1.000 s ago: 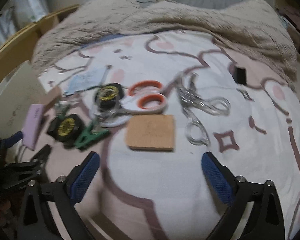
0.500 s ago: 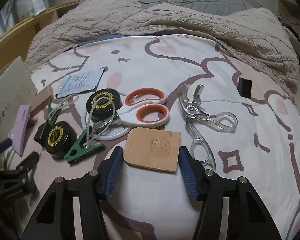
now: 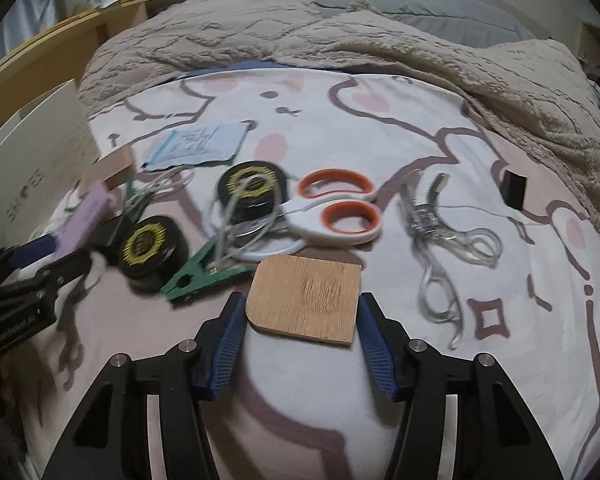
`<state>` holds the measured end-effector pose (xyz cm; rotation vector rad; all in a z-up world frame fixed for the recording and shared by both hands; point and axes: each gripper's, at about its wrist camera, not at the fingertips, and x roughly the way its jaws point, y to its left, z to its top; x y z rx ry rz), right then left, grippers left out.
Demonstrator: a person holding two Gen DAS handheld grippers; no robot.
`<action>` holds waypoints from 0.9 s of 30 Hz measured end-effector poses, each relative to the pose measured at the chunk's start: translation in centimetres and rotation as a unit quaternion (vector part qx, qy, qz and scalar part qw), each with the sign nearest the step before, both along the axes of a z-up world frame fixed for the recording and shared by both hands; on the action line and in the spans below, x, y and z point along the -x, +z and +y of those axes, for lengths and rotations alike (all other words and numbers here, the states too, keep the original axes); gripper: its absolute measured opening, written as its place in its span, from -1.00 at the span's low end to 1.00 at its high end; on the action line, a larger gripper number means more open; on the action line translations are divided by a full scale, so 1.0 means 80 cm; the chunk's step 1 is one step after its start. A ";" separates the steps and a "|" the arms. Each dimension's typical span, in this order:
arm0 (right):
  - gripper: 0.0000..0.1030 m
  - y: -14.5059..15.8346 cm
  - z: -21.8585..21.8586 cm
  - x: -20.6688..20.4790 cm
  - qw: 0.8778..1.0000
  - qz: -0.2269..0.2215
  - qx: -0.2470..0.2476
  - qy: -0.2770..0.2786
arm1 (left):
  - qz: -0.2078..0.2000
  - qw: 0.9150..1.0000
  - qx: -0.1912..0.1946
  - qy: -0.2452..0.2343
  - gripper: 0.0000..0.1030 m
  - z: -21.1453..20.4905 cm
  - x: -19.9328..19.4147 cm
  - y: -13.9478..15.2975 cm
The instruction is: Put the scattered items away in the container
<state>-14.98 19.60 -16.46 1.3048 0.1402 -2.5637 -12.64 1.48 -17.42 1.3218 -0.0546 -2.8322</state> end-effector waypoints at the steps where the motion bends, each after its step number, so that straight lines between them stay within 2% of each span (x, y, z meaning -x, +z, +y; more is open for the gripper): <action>1: 0.11 0.000 -0.003 -0.003 1.000 -0.001 0.000 0.006 | 0.001 1.000 0.008 -0.007 0.09 0.005 -0.002 0.000; 8: 0.11 0.003 -0.011 -0.020 1.000 -0.003 0.006 0.026 | -0.002 0.997 0.028 -0.071 -0.21 0.034 -0.029 -0.001; 12: 0.11 0.004 -0.011 -0.027 1.000 -0.002 0.012 0.029 | -0.015 0.996 0.006 -0.091 -0.30 0.032 -0.044 0.002; 15: 0.11 0.005 -0.010 -0.034 0.999 -0.008 0.019 0.032 | -0.013 0.997 -0.010 -0.078 -0.29 0.022 -0.048 0.007; 16: 0.11 0.005 -0.011 -0.037 0.999 -0.009 0.018 0.034 | -0.011 0.998 -0.008 -0.069 -0.25 0.019 -0.046 0.008; 18: 0.11 0.006 -0.016 -0.043 0.999 -0.010 0.013 0.042 | -0.004 0.999 0.003 -0.051 0.22 0.012 -0.042 0.008; 20: 0.11 0.006 -0.019 -0.047 0.999 -0.009 0.009 0.048 | 0.004 0.999 0.014 -0.043 0.41 0.007 -0.036 0.008; 23: 0.11 0.007 -0.023 -0.051 0.998 -0.010 0.009 0.054 | 0.008 0.999 0.027 -0.045 0.44 0.004 -0.023 0.007; 27: 0.12 0.007 -0.023 -0.053 0.998 -0.017 0.015 0.059 | -0.002 0.998 0.035 -0.053 0.65 0.000 -0.001 0.000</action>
